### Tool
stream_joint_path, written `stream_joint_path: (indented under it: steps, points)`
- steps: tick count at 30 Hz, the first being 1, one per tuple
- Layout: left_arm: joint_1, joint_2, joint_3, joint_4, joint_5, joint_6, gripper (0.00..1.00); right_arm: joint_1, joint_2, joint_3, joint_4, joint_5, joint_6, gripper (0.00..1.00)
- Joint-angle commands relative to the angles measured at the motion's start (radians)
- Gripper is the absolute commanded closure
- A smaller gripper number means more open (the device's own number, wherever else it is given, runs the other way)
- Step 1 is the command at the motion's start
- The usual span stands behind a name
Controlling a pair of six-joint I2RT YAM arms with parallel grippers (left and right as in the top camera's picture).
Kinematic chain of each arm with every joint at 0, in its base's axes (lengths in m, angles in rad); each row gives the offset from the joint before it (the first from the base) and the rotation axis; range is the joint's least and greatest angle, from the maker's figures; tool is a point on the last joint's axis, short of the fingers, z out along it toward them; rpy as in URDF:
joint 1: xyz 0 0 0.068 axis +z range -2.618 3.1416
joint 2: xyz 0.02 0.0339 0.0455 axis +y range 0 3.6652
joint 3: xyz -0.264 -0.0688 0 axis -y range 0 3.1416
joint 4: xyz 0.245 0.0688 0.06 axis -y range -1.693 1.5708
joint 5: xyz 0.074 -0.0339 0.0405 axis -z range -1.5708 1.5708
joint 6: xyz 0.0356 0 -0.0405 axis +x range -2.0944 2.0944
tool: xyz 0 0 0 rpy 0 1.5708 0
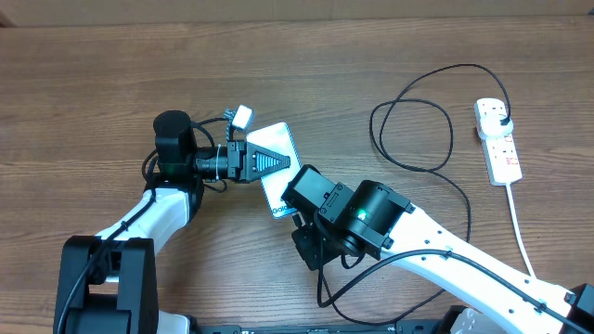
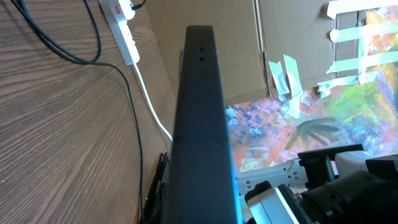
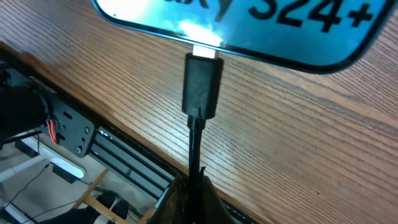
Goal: Plug charger to phone and switch on socket
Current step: 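Push the USB-C plug up into the phone's port with the right gripper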
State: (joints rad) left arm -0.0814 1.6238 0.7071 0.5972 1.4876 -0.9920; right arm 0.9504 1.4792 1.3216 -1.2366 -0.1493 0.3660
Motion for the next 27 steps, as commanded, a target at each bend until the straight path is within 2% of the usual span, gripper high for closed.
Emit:
stream_joint_path:
  steps: [1, 5, 14, 27]
  points:
    - [-0.004, -0.002, 0.011, 0.002, 0.028, -0.003, 0.96, -0.003, -0.003, 0.007, 0.052, 0.026, 0.008, 0.96]
    - [-0.004, -0.002, 0.011, 0.001, 0.035, -0.003, 0.96, -0.003, -0.003, 0.007, 0.111, 0.048, 0.004, 0.96]
    - [-0.004, -0.002, 0.011, 0.002, 0.070, -0.002, 0.96, -0.003, -0.003, 0.007, 0.115, 0.269, 0.004, 0.96]
    - [-0.004, -0.002, 0.011, 0.002, 0.084, -0.003, 0.96, -0.003, -0.003, 0.007, 0.226, 0.280, 0.005, 0.96]
